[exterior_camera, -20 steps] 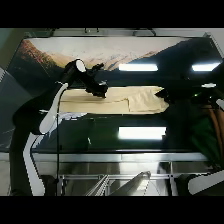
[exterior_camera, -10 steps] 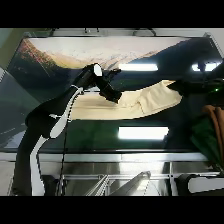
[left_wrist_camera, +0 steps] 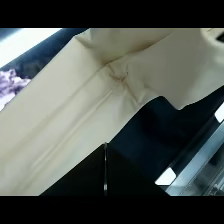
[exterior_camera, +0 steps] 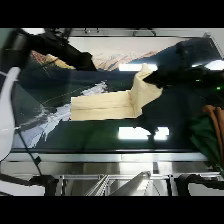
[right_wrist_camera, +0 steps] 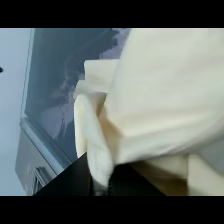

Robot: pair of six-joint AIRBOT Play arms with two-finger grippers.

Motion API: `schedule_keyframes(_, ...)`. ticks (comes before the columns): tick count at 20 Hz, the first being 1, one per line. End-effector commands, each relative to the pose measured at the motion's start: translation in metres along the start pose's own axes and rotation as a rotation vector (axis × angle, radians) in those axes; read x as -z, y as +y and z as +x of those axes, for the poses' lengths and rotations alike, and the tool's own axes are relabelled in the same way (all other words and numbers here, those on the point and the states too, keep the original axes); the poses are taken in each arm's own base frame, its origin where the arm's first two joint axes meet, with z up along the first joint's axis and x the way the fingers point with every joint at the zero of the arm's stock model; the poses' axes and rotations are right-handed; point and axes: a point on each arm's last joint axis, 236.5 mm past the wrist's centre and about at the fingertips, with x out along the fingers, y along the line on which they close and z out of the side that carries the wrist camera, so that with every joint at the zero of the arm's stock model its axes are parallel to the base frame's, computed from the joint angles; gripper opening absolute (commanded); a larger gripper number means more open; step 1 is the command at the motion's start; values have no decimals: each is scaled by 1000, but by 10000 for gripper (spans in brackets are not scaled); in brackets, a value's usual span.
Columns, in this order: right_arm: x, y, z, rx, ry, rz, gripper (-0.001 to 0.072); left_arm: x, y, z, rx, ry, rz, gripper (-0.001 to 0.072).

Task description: Fold the shirts.

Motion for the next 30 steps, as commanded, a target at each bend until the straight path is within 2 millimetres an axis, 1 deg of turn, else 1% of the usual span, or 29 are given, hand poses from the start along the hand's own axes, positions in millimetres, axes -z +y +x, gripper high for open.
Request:
schedule_keyframes(1, 25, 33, 88, 37, 46, -54, 16, 35, 7, -43, -26, -4, -57, 15)
schedule_keyframes(3, 42, 42, 145, 49, 81, -71, 16, 57, 12, -46, -34, 2, -84, 15)
schedule_keyframes(4, 53, 49, 179, 43, 104, -90, 17, 66, 15, -45, -40, -3, -103, 16)
schedule_keyframes(5, 69, 58, 209, 21, 148, -112, 46, 76, 18, -44, -45, -6, -127, 16)
schedule_keyframes(6, 85, 72, 232, -23, 195, -131, 323, 85, 21, -44, -50, -9, -148, 16)
schedule_keyframes(7, 100, 95, 249, -101, 241, -188, 553, 92, 22, -44, -55, -12, -164, 16)
schedule_keyframes(8, 108, 112, 255, -158, 265, -246, 559, 97, 20, -46, -51, -26, -176, 17)
schedule_keyframes(9, 112, 122, 253, -182, 288, -256, 559, 97, 17, -49, -41, -60, -193, 17)
schedule_keyframes(10, 108, 129, 242, -202, 304, -268, 553, 96, 14, -55, -28, -97, -196, 17)
schedule_keyframes(11, 98, 133, 223, -217, 316, -280, 416, 96, 12, -61, -25, -128, -204, 17)
schedule_keyframes(12, 88, 133, 199, -226, 332, -292, 320, 97, 11, -70, -29, -163, -207, 17)
schedule_keyframes(13, 77, 131, 173, -233, 346, -299, 322, 99, 13, -78, -47, -186, -212, 17)
schedule_keyframes(14, 65, 128, 143, -237, 361, -298, 321, 102, 15, -86, -61, -205, -220, 17)
schedule_keyframes(15, 53, 123, 113, -236, 368, -295, 321, 106, 16, -93, -72, -218, -227, 18)
schedule_keyframes(16, 44, 115, 86, -216, 375, -276, 320, 110, 16, -99, -82, -230, -235, 18)
schedule_keyframes(17, 34, 101, 60, -169, 370, -267, 320, 115, 17, -105, -92, -243, -241, 18)
schedule_keyframes(18, 23, 80, 40, -85, 355, -248, 319, 120, 16, -108, -102, -253, -247, 18)
schedule_keyframes(19, 13, 52, 20, 28, 333, -224, 319, 127, 16, -111, -110, -259, -253, 18)
schedule_keyframes(20, 9, 25, 2, 123, 316, -183, 319, 133, 16, -112, -116, -263, -264, 18)
schedule_keyframes(21, 10, 5, -12, 176, 310, -153, 319, 141, 15, -112, -118, -261, -274, 18)
schedule_keyframes(22, 17, -16, -22, 213, 308, -103, 319, 149, 14, -111, -117, -255, -286, 18)
schedule_keyframes(23, 22, -35, -25, 231, 288, -47, 323, 158, 12, -110, -114, -246, -297, 18)
schedule_keyframes(24, 29, -58, -24, 251, 262, 10, 448, 164, 11, -110, -113, -242, -304, 18)
schedule_keyframes(25, 39, -80, -18, 270, 252, 68, 618, 168, 9, -110, -115, -247, -307, 19)
schedule_keyframes(26, 51, -99, -9, 281, 265, 94, 617, 171, 7, -109, -118, -252, -305, 19)
schedule_keyframes(27, 62, -111, 1, 280, 291, 112, 618, 172, 5, -109, -122, -259, -303, 19)
schedule_keyframes(29, 80, -131, 23, 281, 352, 151, 618, 172, 1, -112, -122, -267, -298, 19)
schedule_keyframes(30, 87, -136, 36, 273, 374, 167, 618, 170, -3, -114, -118, -277, -293, 19)
